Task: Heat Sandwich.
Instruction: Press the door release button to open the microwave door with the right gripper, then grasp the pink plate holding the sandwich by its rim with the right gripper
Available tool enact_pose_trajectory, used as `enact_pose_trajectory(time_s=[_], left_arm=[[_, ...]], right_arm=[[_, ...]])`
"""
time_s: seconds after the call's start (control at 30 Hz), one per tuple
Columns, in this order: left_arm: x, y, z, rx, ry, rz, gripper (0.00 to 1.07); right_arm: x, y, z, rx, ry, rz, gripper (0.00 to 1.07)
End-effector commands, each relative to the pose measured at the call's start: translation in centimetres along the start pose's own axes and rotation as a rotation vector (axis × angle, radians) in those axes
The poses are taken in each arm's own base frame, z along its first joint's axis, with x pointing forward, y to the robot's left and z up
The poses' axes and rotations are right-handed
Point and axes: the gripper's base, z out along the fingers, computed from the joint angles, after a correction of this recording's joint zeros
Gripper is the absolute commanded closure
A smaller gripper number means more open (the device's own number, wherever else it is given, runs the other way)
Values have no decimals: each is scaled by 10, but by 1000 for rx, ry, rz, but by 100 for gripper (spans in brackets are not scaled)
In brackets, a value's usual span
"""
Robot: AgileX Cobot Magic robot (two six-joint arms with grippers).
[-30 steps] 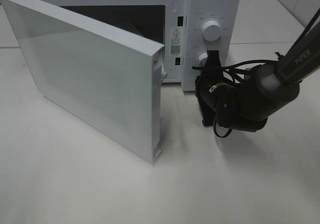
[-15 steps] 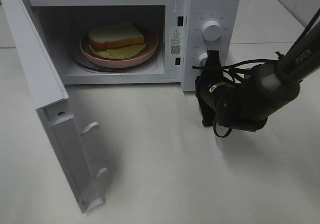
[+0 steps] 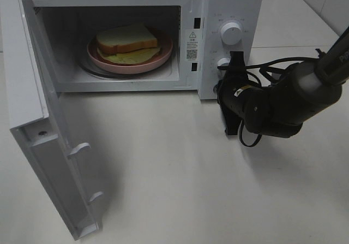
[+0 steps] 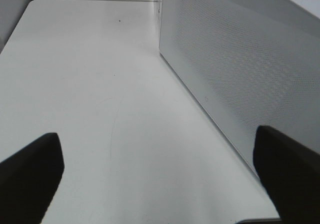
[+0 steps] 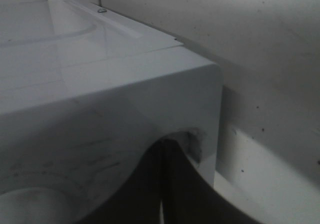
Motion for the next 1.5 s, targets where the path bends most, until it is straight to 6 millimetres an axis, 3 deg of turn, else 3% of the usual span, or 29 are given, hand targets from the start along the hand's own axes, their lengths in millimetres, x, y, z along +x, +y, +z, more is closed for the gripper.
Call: enact_pose_trajectory(time_s=[0.03, 0.43, 1.13, 1.4, 1.5], left_arm=[[2, 0, -2, 5, -25, -8, 9], [2, 0, -2, 5, -25, -8, 9], [2, -1, -2, 6, -25, -8, 9], [2, -1, -2, 6, -25, -8, 9], [2, -1, -2, 6, -25, -8, 9]], right_arm=[[0, 24, -6, -121, 7, 9, 107], [-3, 9, -24, 39, 54, -33, 107], [7, 35, -72, 220, 248, -355, 107], [7, 42, -89, 263, 317, -553, 107], [6, 47, -99, 266, 355, -699, 107]])
